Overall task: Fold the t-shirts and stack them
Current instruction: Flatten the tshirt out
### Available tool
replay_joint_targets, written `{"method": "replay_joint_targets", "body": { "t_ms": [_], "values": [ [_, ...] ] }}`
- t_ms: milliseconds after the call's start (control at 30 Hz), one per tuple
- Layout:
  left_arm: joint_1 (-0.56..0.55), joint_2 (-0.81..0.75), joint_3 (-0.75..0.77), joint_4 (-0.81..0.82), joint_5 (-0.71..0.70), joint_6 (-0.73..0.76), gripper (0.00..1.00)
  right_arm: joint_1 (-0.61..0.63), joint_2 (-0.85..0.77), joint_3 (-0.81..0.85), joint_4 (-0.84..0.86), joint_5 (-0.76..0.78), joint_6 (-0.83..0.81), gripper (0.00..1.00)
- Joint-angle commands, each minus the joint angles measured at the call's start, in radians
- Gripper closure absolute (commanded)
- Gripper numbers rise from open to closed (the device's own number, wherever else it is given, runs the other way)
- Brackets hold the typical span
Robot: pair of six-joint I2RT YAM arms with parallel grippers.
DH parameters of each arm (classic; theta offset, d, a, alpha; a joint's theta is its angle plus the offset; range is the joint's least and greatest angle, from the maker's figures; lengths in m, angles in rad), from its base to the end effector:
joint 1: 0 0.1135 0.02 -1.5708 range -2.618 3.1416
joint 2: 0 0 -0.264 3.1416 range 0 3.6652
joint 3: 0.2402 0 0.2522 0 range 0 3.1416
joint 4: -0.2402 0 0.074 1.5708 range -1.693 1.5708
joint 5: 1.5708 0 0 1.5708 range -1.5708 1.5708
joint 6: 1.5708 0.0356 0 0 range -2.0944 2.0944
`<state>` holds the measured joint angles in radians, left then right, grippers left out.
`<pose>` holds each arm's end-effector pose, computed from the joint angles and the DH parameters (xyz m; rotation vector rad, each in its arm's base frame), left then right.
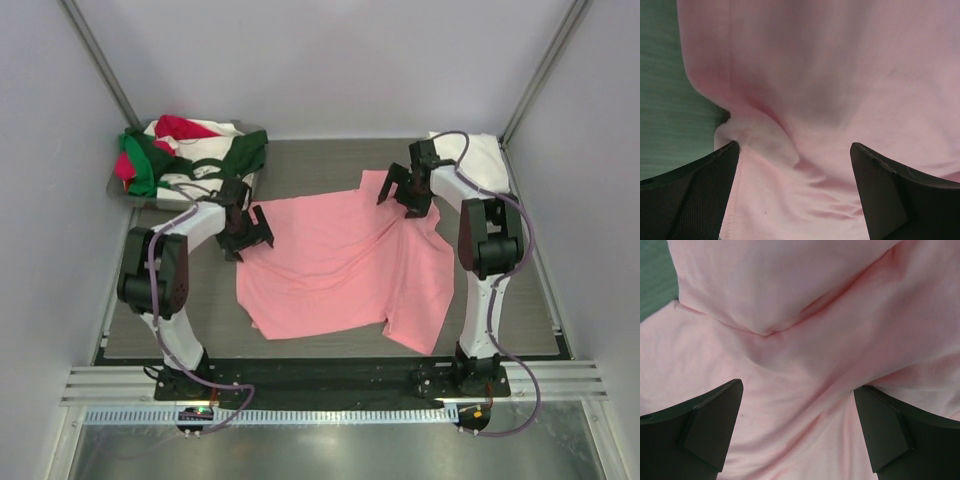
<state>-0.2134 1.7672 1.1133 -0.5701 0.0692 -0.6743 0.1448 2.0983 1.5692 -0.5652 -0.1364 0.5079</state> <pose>0.3314 -0.0743 0.1680 -0.6324 2.7712 -0.3027 0.4394 0.0690 0.1727 0.4447 2.6711 0.3860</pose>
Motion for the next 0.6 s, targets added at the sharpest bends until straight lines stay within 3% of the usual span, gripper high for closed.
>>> {"method": "replay_joint_targets", "body": {
  "t_ms": [0,100,267,567],
  "values": [
    [0.006,0.147,0.161,-0.005,-0.089,0.024,0.07,-0.001,0.167,0.119,-0.048,0.05,-0.008,0.0],
    [0.008,0.158,0.276,-0.111,-0.112,0.047,0.1,-0.001,0.177,0.261,-0.158,0.066,-0.019,0.0],
    [-0.032,-0.015,0.232,-0.163,-0.152,0.068,0.09,-0.002,-0.045,0.073,-0.147,0.106,0.007,0.0],
    [-0.099,-0.561,-0.14,-0.212,-0.175,-0.093,0.14,-0.001,-0.544,-0.297,-0.15,0.224,0.03,0.0]
  ]
}}
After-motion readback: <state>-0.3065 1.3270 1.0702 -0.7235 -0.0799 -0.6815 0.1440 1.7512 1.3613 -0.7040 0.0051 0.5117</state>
